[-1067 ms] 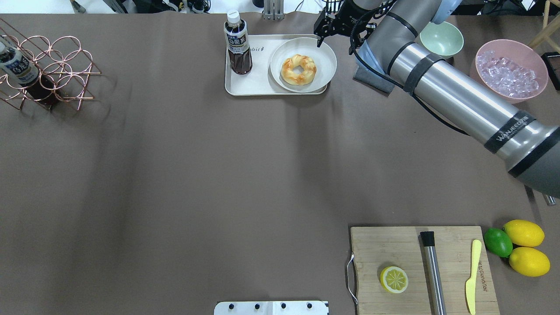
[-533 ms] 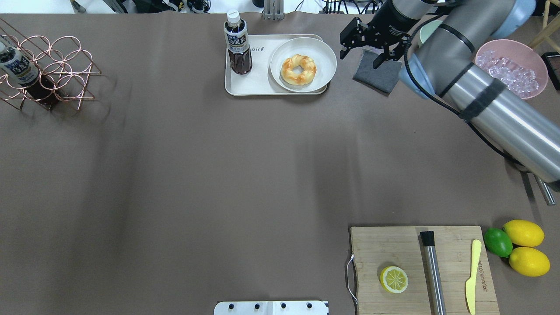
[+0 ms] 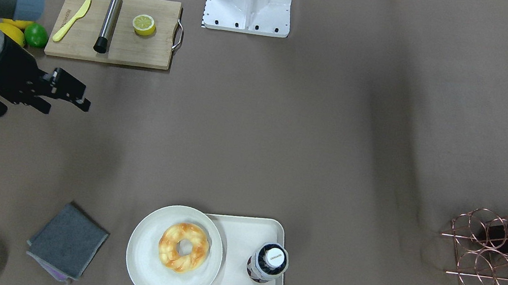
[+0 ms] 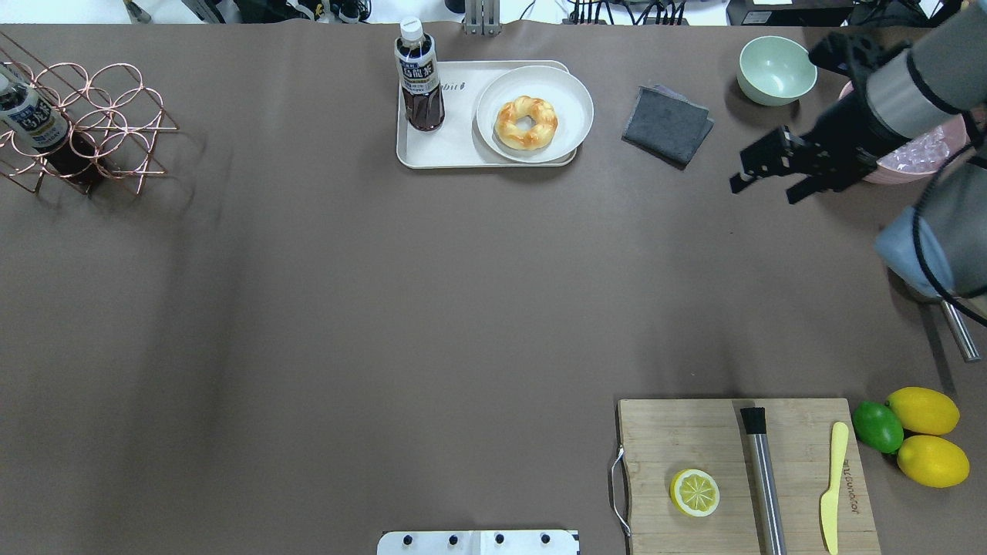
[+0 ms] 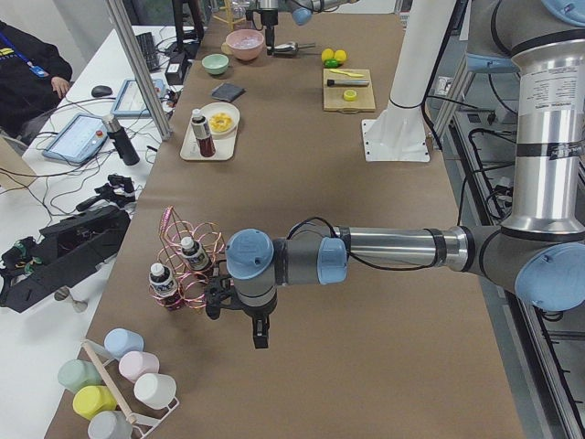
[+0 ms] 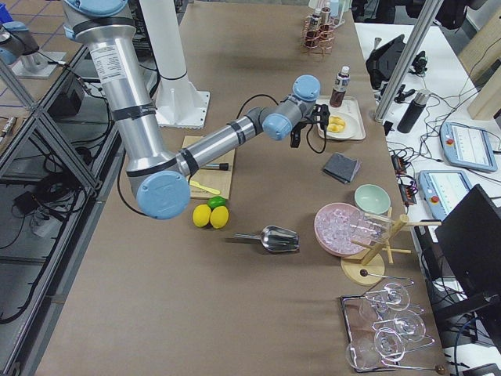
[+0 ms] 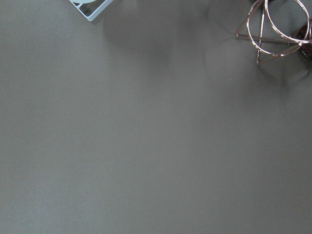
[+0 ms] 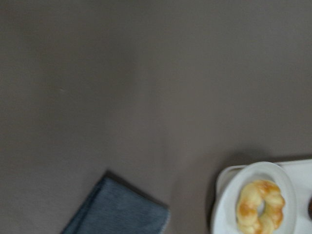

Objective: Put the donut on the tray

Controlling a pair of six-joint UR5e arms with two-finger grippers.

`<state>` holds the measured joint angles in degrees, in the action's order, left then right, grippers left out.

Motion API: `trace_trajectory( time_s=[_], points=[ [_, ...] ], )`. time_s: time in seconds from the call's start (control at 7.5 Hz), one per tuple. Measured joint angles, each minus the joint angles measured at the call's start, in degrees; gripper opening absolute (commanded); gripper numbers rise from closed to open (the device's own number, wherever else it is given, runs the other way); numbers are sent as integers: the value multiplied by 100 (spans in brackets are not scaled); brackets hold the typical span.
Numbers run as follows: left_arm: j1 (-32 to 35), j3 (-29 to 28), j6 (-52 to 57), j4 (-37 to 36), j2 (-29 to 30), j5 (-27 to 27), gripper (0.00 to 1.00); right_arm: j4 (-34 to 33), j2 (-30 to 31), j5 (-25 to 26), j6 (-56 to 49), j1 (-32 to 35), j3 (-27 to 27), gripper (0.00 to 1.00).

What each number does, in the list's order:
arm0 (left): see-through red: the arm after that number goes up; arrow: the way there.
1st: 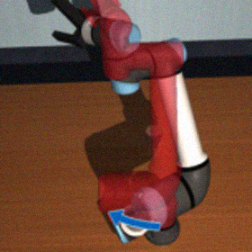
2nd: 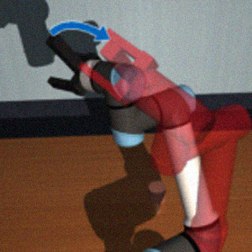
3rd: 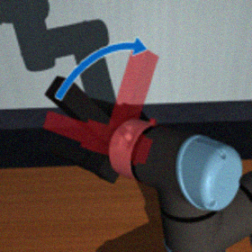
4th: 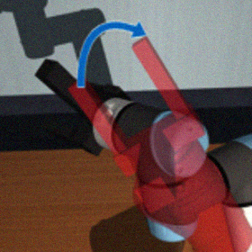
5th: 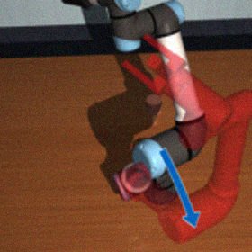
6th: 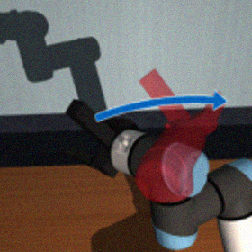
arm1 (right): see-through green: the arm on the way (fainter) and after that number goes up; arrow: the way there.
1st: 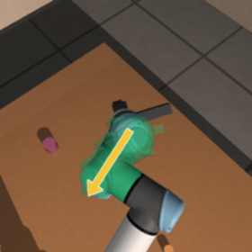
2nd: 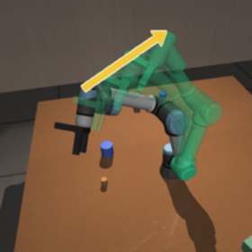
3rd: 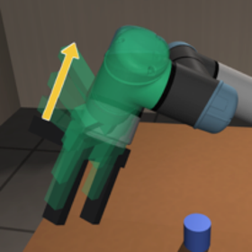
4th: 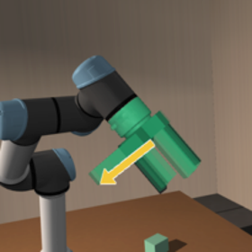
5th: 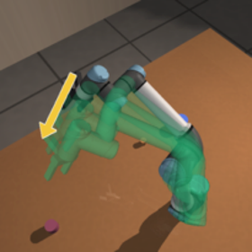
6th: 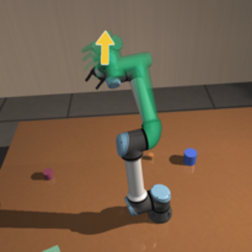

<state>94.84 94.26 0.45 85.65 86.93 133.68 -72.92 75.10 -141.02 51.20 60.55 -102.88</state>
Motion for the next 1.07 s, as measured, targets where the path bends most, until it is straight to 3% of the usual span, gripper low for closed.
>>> trace_trajectory(
  time_s=[0.27, 0.53, 0.8, 1.07],
  points=[
    [6, 18, 11, 4, -30, 0, 98, -3, 1202, 20, -949, 285, -475, 100],
    [8, 22, 15, 4, -21, 0, 98, -136, 1900, 66, -1876, 776, -523, 100],
    [8, 20, 12, 0, 36, 0, 98, -1112, 2103, 214, -3095, 1447, -521, 100],
    [8, 25, -7, -3, 95, 11, 98, -2539, 2100, 845, -4883, 2232, -480, 100]
  ],
)
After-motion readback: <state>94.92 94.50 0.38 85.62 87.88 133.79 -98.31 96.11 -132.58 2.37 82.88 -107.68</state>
